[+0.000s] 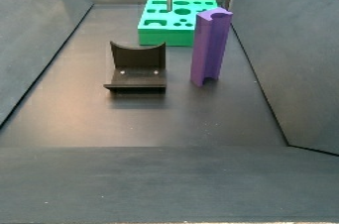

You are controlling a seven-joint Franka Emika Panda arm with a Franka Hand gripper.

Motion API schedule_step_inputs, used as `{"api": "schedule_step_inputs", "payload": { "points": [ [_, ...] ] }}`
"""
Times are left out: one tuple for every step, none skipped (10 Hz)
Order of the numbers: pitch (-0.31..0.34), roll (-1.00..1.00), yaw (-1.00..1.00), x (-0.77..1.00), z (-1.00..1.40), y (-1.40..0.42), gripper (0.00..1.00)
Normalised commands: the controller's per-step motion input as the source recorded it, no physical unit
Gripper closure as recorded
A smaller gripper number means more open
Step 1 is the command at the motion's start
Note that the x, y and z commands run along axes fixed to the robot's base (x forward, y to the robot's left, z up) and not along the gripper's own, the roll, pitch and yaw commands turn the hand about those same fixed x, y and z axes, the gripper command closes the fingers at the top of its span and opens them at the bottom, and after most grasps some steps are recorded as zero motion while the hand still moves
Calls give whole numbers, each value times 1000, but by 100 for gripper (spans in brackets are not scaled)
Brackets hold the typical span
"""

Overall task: Pick up the arch object. Move up. Move to above the board. Insert the arch object.
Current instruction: Pick up the arch object.

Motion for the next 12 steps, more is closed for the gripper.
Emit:
{"api": "schedule_step_inputs", "payload": {
  "points": [
    [-10,0,131,-34,-31,-374,0],
    [0,0,0,37,-60,-3,0],
    [0,-33,0,14,-217,-40,0],
    [-86,0,357,-166,291,-260,0],
    [-111,77,420,-391,283,-326,0],
    [-134,77,377,-663,9,-343,0],
    [-97,93,186,-577,0,-374,0],
    [-134,47,331,-366,-306,-203,0],
    [-157,0,289,-223,-566,29,0],
    [-171,-39,166,-60,-586,257,0],
    [-104,-81,257,206,-351,320,0],
    [-56,-124,86,251,-171,249,0]
  ]
}}
